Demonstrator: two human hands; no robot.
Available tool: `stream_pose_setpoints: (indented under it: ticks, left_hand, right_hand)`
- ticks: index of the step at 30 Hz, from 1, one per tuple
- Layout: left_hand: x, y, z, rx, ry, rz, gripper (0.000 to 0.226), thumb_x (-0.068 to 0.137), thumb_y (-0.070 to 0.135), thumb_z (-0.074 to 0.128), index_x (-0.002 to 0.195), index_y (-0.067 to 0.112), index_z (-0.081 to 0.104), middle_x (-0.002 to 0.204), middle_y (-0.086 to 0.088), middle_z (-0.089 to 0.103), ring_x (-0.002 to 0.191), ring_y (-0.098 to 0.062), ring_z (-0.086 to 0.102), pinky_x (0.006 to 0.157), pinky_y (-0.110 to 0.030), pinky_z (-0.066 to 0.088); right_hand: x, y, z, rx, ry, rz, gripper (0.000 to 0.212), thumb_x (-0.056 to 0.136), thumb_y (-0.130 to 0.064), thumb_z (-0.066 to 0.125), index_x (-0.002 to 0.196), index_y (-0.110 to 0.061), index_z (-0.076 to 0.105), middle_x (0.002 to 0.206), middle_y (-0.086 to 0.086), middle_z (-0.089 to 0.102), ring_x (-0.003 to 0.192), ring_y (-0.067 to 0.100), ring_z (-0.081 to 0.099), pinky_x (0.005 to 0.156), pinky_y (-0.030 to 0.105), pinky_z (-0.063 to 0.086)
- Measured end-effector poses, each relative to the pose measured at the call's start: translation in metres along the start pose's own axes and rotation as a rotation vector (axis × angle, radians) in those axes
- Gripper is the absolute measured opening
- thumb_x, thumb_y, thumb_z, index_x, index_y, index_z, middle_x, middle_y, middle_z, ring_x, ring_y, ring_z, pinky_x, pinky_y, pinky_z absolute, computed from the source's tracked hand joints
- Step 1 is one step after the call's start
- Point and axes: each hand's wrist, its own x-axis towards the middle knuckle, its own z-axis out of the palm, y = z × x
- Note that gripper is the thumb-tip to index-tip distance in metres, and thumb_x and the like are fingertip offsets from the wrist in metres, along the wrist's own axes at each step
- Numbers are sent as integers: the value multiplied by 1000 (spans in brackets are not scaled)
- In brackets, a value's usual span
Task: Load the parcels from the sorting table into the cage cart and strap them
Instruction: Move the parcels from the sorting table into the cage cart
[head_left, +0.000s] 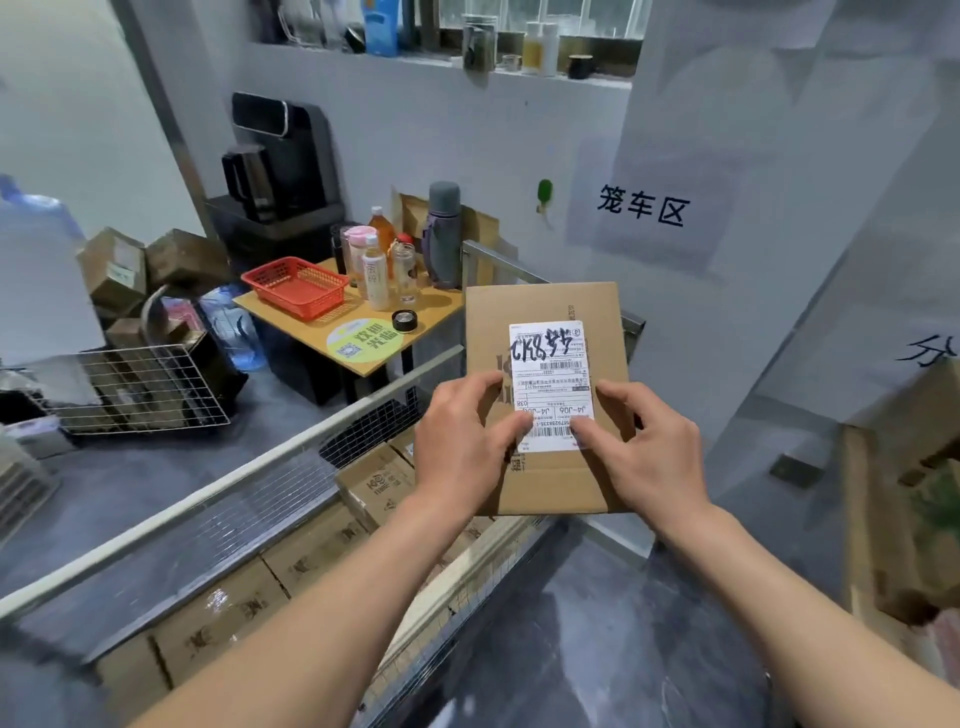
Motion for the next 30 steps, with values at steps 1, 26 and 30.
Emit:
stream_pose_setpoints:
  ticks: [1, 26, 30]
  left_hand:
    - [5, -2, -6, 0, 21, -5, 48, 80, 39, 79, 123, 28, 62, 122, 2, 62, 106, -12, 56, 88, -27, 42]
    - [163, -121, -45, -4, 91, -56, 72, 81, 36, 78, 143, 37, 41, 140, -2, 40, 119, -19, 51, 92, -22, 36]
    - [177, -132, -50, 23, 95, -70, 77, 80, 36, 79, 146, 41, 39, 152, -3, 31, 129, -25, 46, 105, -41, 42]
  right_hand:
    - [7, -5, 6, 7, -8, -21, 39, 76, -36, 83, 113, -31, 72, 109, -17, 70, 96, 5, 62, 85, 25, 47]
    - [162, -58, 171, -184, -150, -235, 75, 79, -44, 79, 144, -34, 44, 124, 1, 53, 103, 4, 42, 86, 26, 37]
    - [179, -60, 190, -168, -186, -295, 75, 79, -41, 80, 145, -32, 46, 138, 3, 48, 119, 11, 45, 93, 25, 35]
